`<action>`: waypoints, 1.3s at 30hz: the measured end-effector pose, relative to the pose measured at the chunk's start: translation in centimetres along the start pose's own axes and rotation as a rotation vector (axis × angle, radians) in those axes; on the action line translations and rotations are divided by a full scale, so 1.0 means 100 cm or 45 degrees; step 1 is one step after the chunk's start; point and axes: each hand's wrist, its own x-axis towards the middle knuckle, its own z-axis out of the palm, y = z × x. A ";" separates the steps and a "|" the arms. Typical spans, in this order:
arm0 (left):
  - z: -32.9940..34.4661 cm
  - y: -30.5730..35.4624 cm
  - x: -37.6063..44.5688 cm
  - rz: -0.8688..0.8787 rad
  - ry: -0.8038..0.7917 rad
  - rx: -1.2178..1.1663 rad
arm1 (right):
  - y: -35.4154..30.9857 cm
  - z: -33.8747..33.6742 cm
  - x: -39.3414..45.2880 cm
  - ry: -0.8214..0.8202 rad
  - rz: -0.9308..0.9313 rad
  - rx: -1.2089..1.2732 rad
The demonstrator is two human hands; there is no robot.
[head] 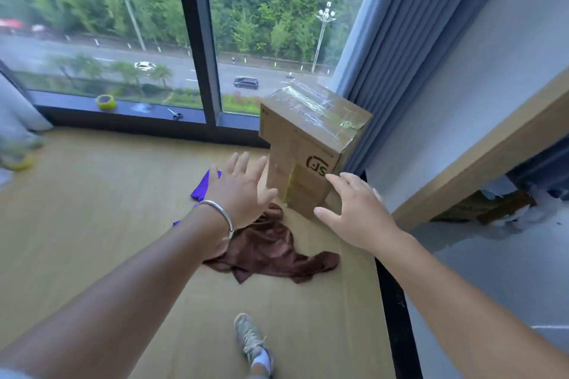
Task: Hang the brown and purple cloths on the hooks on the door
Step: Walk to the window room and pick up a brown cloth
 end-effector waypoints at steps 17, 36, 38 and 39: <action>0.137 -0.122 0.054 -0.509 -0.238 -0.178 | -0.034 0.146 0.187 -0.370 -0.377 -0.085; 0.553 -0.181 0.056 -0.883 -0.496 -0.434 | 0.028 0.542 0.292 -0.857 -0.684 -0.238; 0.593 -0.197 0.060 -0.872 -0.495 -0.425 | 0.023 0.583 0.302 -0.847 -0.733 -0.241; 0.612 -0.206 0.063 -0.868 -0.494 -0.417 | 0.019 0.603 0.308 -0.835 -0.762 -0.234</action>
